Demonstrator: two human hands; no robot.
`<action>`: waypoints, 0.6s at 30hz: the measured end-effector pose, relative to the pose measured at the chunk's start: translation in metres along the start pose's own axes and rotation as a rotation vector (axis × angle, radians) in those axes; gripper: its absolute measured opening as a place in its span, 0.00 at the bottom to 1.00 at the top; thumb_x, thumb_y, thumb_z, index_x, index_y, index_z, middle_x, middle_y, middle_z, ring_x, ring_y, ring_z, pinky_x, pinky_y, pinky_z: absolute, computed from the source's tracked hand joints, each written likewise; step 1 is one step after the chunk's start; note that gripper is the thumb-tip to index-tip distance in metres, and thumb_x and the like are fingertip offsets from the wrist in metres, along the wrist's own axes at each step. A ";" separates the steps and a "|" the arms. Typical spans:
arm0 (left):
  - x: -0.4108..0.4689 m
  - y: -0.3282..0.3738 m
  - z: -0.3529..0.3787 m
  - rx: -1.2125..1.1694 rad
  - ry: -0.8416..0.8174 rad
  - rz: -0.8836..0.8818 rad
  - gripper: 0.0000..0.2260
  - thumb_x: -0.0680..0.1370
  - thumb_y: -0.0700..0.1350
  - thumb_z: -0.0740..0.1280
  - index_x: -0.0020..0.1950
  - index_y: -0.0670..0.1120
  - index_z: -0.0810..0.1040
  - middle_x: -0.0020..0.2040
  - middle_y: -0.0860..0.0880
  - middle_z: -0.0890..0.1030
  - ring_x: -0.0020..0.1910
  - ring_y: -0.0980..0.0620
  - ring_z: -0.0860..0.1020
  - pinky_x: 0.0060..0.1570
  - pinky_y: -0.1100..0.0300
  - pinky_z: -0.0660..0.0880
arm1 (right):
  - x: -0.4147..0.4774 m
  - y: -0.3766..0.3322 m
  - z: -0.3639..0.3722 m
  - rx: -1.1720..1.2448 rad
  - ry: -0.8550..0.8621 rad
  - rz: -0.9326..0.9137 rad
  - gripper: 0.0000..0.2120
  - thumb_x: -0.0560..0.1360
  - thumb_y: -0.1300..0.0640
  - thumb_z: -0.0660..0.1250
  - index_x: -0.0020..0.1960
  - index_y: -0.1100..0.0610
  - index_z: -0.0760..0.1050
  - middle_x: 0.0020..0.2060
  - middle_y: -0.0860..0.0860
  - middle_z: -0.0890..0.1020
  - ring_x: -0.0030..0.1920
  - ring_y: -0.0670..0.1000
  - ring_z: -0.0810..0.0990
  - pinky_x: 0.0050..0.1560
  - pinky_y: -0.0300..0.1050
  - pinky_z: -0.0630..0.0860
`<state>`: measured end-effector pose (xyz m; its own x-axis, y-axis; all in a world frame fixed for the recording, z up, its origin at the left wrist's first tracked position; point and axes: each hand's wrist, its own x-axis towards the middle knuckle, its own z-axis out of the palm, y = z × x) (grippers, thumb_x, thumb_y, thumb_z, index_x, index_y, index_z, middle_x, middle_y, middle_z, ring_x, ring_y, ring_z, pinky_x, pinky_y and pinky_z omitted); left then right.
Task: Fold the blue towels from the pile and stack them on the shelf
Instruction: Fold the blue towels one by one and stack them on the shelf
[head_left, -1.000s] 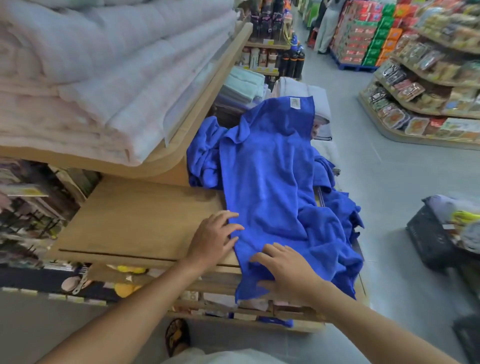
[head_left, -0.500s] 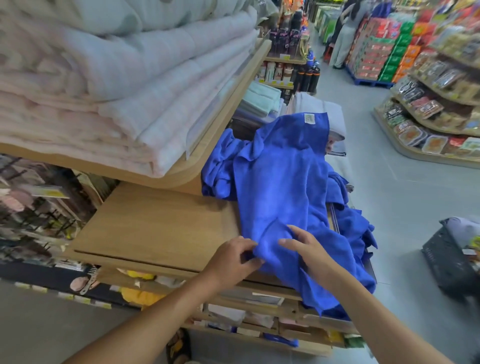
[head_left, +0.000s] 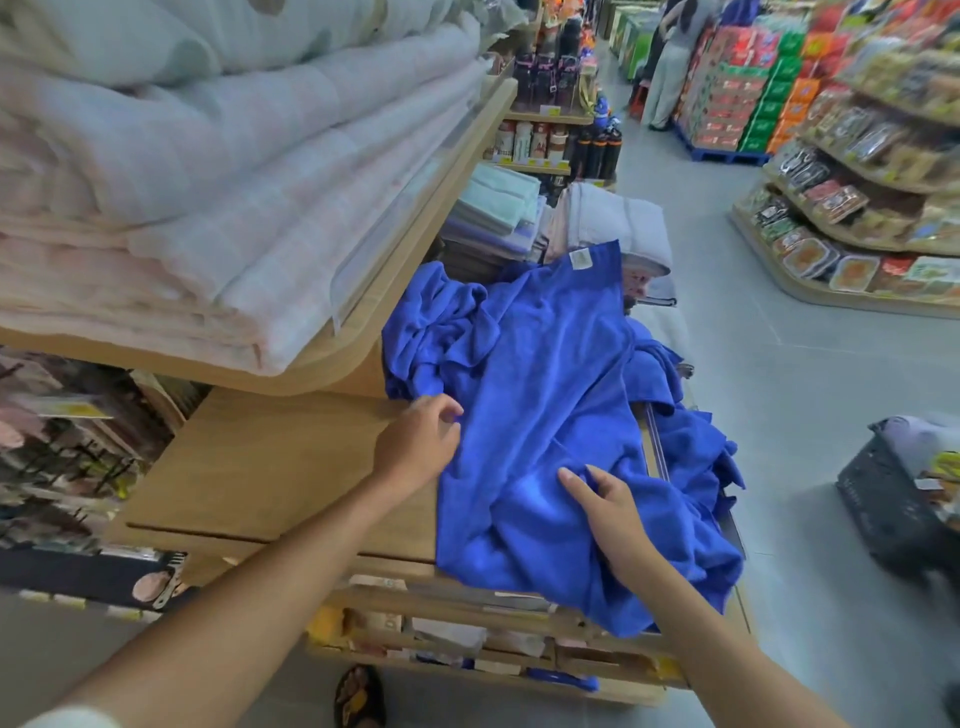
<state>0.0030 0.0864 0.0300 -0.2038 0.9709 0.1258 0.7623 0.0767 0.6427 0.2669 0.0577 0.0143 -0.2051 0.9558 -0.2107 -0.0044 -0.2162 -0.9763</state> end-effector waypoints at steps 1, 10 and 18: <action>0.014 0.003 -0.002 0.024 0.026 0.021 0.07 0.76 0.45 0.69 0.54 0.52 0.79 0.53 0.53 0.80 0.49 0.49 0.81 0.49 0.49 0.78 | 0.000 0.000 0.000 -0.011 0.013 -0.015 0.23 0.78 0.47 0.72 0.38 0.62 0.66 0.37 0.56 0.71 0.41 0.53 0.71 0.45 0.54 0.67; 0.115 0.047 0.005 0.394 -0.038 0.052 0.18 0.77 0.52 0.69 0.65 0.50 0.72 0.63 0.45 0.74 0.58 0.39 0.79 0.42 0.50 0.71 | -0.004 -0.003 0.003 -0.005 0.091 -0.035 0.27 0.82 0.47 0.67 0.34 0.58 0.56 0.33 0.60 0.59 0.37 0.59 0.58 0.39 0.55 0.58; 0.136 0.051 0.003 0.176 0.085 0.001 0.12 0.77 0.43 0.63 0.59 0.47 0.80 0.59 0.42 0.81 0.59 0.39 0.79 0.54 0.46 0.78 | 0.001 0.006 -0.004 -0.042 0.041 -0.065 0.14 0.82 0.56 0.67 0.45 0.67 0.75 0.40 0.59 0.79 0.42 0.55 0.76 0.47 0.55 0.74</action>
<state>0.0160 0.2232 0.0772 -0.2488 0.9488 0.1944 0.8566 0.1219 0.5014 0.2701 0.0584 0.0081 -0.1650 0.9752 -0.1474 0.0252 -0.1452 -0.9891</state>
